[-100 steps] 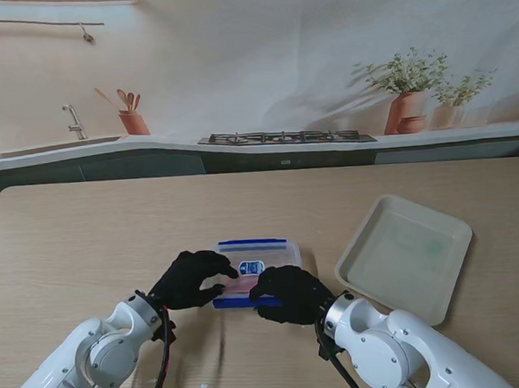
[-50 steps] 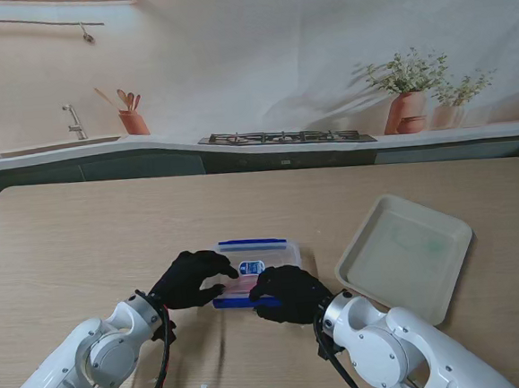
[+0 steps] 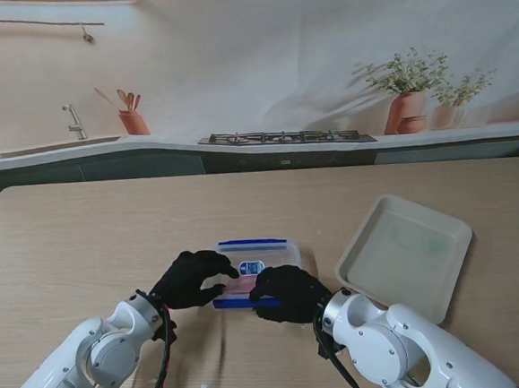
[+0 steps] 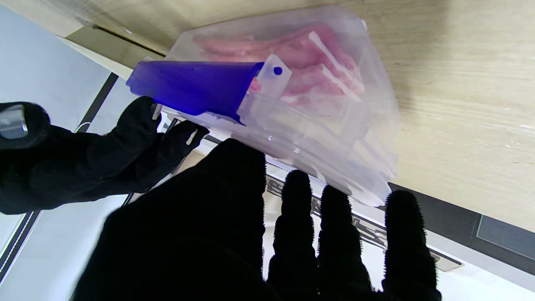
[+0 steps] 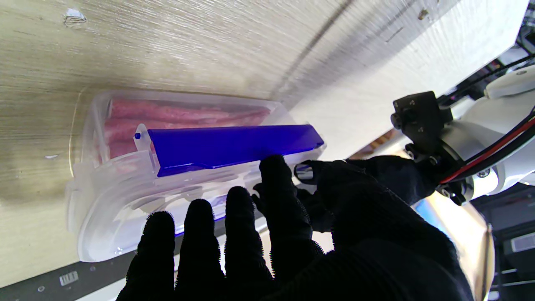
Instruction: Separate the bacon slices onto the tray
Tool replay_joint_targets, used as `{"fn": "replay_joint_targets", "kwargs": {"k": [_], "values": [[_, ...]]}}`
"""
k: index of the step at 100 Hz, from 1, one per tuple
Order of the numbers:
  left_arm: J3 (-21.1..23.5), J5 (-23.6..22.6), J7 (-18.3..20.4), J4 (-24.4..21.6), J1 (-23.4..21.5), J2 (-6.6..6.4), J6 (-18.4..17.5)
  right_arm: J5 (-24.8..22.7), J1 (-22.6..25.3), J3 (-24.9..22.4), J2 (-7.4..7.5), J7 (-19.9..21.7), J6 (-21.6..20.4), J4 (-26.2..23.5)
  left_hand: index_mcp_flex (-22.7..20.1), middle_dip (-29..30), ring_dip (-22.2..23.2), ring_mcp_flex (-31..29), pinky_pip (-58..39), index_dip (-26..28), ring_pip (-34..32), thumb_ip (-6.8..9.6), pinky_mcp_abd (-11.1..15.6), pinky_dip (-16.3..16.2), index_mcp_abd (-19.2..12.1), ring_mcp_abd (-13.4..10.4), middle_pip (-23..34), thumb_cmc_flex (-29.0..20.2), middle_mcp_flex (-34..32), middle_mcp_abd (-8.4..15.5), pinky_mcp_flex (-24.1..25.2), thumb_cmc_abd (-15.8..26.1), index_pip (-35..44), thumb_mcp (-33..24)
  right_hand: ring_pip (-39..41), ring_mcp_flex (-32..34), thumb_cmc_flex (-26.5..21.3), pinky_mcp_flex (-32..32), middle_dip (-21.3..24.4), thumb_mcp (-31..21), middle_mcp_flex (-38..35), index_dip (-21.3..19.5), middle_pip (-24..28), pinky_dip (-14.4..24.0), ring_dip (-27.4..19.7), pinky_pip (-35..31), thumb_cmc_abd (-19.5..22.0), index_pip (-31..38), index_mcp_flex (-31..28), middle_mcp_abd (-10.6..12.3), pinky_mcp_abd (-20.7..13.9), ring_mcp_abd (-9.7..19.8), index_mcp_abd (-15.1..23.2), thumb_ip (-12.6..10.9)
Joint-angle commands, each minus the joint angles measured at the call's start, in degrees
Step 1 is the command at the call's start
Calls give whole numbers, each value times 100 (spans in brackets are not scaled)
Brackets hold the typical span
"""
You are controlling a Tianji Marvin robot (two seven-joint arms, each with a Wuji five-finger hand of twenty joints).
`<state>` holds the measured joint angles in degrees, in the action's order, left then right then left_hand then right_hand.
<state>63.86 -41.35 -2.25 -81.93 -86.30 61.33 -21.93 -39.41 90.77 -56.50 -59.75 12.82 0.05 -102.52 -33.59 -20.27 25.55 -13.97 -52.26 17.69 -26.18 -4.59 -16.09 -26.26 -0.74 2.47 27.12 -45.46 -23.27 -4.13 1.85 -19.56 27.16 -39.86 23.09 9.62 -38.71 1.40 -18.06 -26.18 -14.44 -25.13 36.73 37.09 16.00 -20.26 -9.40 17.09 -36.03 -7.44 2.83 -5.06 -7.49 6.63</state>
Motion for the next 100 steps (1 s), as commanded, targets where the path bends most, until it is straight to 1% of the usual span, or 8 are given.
{"fn": "replay_joint_targets", "kwargs": {"k": [1,11,16,44,56,73,91,100], "values": [[-60,-23,165,119,-70,1,69,8,113,76,18,203,35,110,-72,-59,131,-173,-101,37,-158,-73,-98,-39,-127,560,74,-376,114,248,112,39,40,13,-60,-145,86,14,29,-152,200,-620,-60,79,-43,-64,-93,1002,-1339,231,42,133,-316,-294],[-69,-9,174,120,-66,2,86,75,111,79,22,252,75,93,-77,-58,131,-173,-94,36,-156,-77,-96,-35,-136,561,72,-378,111,249,117,39,39,26,-67,-163,87,-7,30,-188,199,-756,-64,84,-48,-53,-103,1124,-1442,241,22,146,-362,-289],[-72,-9,175,121,-65,2,89,86,112,79,25,268,85,87,-74,-58,132,-174,-90,36,-156,-80,-92,-33,-137,570,72,-379,111,245,121,45,38,38,-62,-169,90,-9,29,-232,184,-946,-63,97,-48,-50,-111,1225,-1483,238,22,147,-376,-280],[-83,3,183,129,-57,3,107,102,100,77,36,332,85,78,-64,-56,135,-163,-85,35,-151,-76,-92,-29,-122,591,68,-384,119,241,125,58,33,62,-60,-181,99,-22,27,-293,123,-1171,-61,107,-50,-37,-147,1354,-1707,255,9,151,-316,-270],[-84,1,184,135,-55,3,111,120,103,65,34,322,46,88,-64,-56,137,-162,-81,35,-151,-75,-97,-26,-131,577,67,-381,122,246,128,58,32,67,-58,-188,122,-13,38,-300,138,-1194,-90,112,-50,-38,-118,1257,-1541,237,15,147,-204,-264],[-98,7,184,154,-52,3,117,155,209,-114,4,134,-293,23,-54,-55,137,-165,-82,34,-149,-69,-96,-25,-118,581,65,-348,123,238,126,51,28,75,-20,-94,105,79,35,-269,-3,-1113,-89,120,-34,-60,-157,999,-1349,172,84,85,19,-214],[-102,-27,178,168,-41,-2,92,14,289,-454,-12,-14,-794,-174,-33,-52,135,-158,-79,34,-138,-11,-93,-23,-118,568,60,-157,135,234,128,19,23,17,25,40,67,220,34,-193,-175,-732,-124,134,-10,-110,-183,805,-1082,131,166,14,236,-123],[-101,-46,167,174,-39,-4,74,-52,268,-599,-24,-74,-923,-217,-23,-51,136,-161,-77,34,-137,24,-97,-21,-117,576,58,-56,136,228,127,-4,18,-35,29,54,83,223,30,-178,-180,-593,-133,135,-5,-114,-168,682,-797,121,185,-23,339,-129]]}}
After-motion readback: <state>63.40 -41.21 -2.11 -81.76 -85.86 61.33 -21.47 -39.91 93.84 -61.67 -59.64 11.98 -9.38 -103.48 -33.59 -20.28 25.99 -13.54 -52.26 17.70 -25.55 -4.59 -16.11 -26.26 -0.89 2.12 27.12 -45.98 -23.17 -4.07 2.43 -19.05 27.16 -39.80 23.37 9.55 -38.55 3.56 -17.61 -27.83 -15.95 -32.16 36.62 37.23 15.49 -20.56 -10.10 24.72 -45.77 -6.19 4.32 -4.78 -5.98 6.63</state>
